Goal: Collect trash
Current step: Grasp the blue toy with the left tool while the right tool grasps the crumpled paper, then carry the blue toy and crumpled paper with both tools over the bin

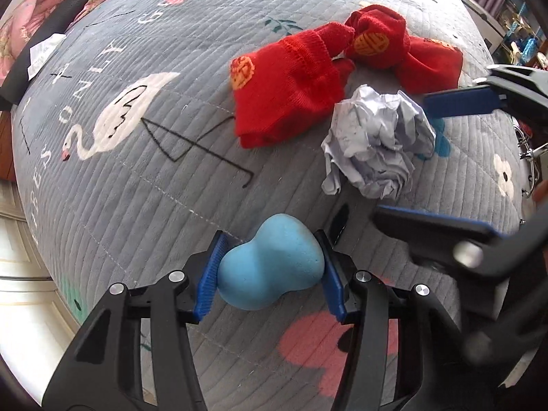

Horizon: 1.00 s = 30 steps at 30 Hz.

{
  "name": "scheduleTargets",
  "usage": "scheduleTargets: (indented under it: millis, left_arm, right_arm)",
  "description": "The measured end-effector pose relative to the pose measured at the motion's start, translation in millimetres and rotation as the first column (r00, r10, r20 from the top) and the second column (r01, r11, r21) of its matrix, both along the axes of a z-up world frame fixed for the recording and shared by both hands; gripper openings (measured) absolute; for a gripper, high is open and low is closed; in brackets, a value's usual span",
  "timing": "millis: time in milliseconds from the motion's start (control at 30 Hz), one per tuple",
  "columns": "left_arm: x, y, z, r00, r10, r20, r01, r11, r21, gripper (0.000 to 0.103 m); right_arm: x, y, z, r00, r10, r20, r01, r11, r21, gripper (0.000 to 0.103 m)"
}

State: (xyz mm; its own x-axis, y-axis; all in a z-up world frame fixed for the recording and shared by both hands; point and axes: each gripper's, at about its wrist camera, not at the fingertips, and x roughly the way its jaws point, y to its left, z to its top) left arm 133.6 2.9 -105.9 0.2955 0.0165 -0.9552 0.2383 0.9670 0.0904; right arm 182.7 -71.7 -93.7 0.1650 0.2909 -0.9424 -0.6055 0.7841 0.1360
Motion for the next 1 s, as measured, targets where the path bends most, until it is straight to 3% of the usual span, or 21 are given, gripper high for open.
scheduleTargets:
  millis: [67,200,267,333,600,733,1000]
  left_arm:
    - [-2.8,2.2,-0.5,1.0,0.005,-0.002,-0.005,1.0,-0.004,0.051]
    - [-2.6,5.0,-1.2,1.0,0.01,-0.007,-0.01,1.0,-0.014,0.051]
    - [1.1,7.1,-3.1,1.0,0.012,-0.009,-0.012,1.0,-0.016,0.051]
    - [1.9,10.2,-3.5,1.0,0.016,-0.008,-0.016,1.0,-0.016,0.051]
    - [-11.5,9.6,12.4,0.999,0.037,-0.005,-0.038,0.999,-0.027,0.05]
    - [-27.8,8.0,18.4,0.999,0.037,-0.023,-0.038,0.998,-0.058,0.05]
    - [-47.9,-16.6,31.3,1.0,0.013,-0.026,-0.014,0.999,-0.035,0.05]
  right_arm:
    - [4.6,6.3,-9.4,0.999,0.012,-0.032,-0.013,1.0,-0.002,0.062]
    - [11.8,14.9,-19.2,1.0,0.023,-0.008,-0.023,0.999,-0.034,0.055]
    - [12.4,14.6,-17.6,1.0,0.023,0.016,-0.022,0.998,-0.05,0.042]
    - [12.3,10.0,-15.5,1.0,0.005,0.012,-0.004,0.999,-0.039,0.038]
    - [-17.6,-19.4,12.3,0.999,-0.007,0.05,0.008,1.0,-0.009,0.038]
    - [-32.0,-32.4,15.3,0.998,-0.007,0.058,0.009,0.999,-0.036,0.038]
    - [-58.4,-68.5,27.6,0.996,-0.038,0.074,0.039,0.999,-0.007,0.039]
